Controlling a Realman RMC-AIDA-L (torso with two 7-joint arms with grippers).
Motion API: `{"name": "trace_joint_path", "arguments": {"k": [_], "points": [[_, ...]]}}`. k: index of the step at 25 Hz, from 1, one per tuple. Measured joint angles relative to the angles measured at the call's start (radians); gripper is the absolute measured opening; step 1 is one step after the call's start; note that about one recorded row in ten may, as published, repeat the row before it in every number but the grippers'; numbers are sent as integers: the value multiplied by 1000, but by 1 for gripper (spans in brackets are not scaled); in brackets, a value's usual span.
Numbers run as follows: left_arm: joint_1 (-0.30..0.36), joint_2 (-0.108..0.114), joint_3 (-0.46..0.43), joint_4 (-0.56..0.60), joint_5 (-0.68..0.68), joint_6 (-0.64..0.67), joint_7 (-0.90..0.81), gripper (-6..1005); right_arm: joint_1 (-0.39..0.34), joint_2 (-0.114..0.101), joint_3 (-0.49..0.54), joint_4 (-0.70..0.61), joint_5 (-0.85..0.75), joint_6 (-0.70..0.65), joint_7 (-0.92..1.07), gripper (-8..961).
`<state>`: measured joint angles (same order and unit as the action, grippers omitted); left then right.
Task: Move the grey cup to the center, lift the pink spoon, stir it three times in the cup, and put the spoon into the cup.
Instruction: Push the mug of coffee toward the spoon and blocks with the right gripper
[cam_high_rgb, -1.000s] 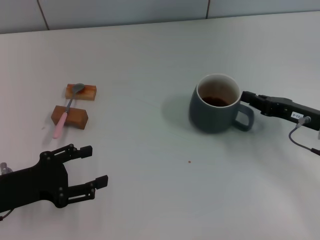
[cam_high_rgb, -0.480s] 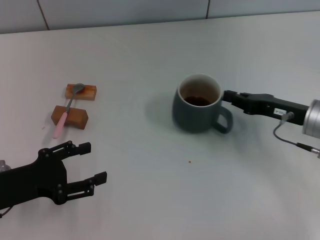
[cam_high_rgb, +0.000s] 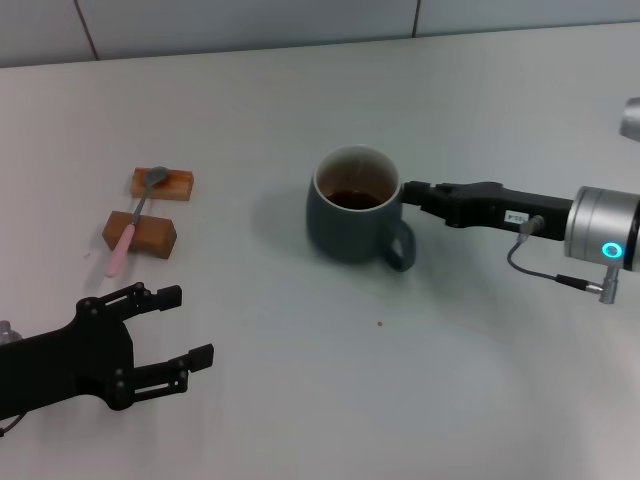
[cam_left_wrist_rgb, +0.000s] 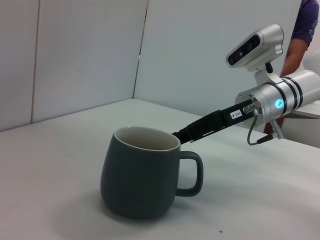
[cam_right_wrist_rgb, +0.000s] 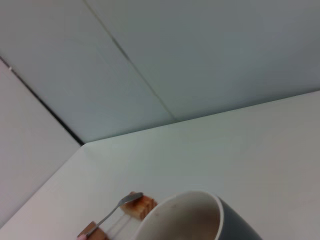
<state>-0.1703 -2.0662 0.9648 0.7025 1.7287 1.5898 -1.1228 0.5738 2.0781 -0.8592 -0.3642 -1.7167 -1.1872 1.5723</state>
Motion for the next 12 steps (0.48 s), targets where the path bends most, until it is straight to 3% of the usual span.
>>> {"name": "trace_joint_path", "arguments": {"k": [12], "points": [[-2,-2,0,-2,0,-2,1,809,61,4,-14,25,-1,0,0,88]]}}
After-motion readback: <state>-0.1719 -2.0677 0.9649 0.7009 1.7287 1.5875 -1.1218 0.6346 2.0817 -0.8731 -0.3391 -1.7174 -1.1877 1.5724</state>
